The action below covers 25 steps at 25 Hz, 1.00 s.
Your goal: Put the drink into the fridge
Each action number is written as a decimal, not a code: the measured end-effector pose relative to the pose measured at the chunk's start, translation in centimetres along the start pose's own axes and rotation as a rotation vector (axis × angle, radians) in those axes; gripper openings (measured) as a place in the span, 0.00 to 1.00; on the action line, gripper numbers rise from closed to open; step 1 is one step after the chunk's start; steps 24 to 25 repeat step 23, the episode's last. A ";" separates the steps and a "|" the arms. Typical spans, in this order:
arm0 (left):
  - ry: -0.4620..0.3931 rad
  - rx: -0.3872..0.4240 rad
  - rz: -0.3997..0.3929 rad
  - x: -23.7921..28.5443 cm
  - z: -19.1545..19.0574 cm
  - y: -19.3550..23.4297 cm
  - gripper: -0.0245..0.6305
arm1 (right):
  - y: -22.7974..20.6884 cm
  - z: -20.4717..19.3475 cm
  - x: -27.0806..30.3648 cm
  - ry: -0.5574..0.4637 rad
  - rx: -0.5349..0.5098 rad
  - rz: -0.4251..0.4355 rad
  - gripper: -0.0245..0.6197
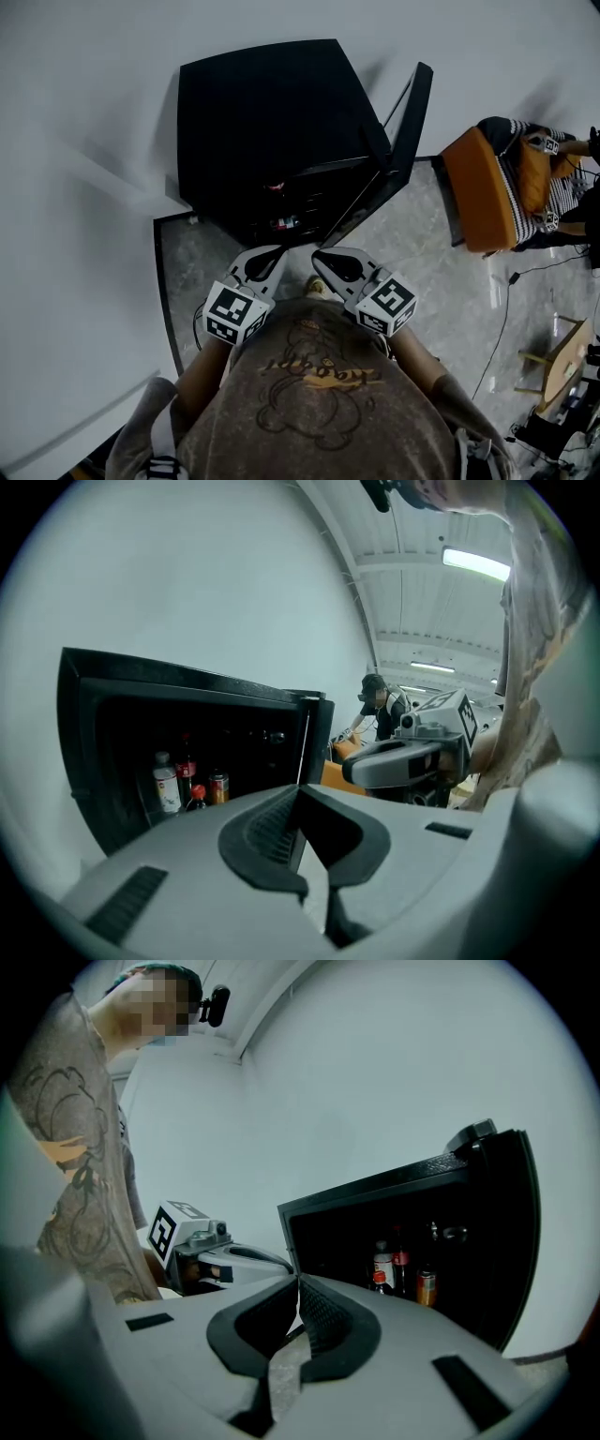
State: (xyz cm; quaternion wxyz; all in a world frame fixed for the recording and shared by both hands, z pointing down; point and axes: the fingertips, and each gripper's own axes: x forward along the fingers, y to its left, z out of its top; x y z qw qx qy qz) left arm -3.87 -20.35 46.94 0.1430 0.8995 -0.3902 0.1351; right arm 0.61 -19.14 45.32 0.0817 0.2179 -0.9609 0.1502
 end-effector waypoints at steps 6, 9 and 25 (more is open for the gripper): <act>0.007 -0.016 0.007 -0.2 -0.6 0.1 0.04 | 1.5 -0.1 0.2 0.044 -0.055 0.097 0.07; 0.008 -0.023 -0.007 -0.4 -0.5 -0.2 0.04 | 2.2 -0.5 0.1 0.082 -0.091 0.138 0.07; 0.052 -0.014 -0.047 1.6 -2.2 -1.6 0.04 | 2.1 -1.5 -0.9 0.140 -0.135 0.214 0.07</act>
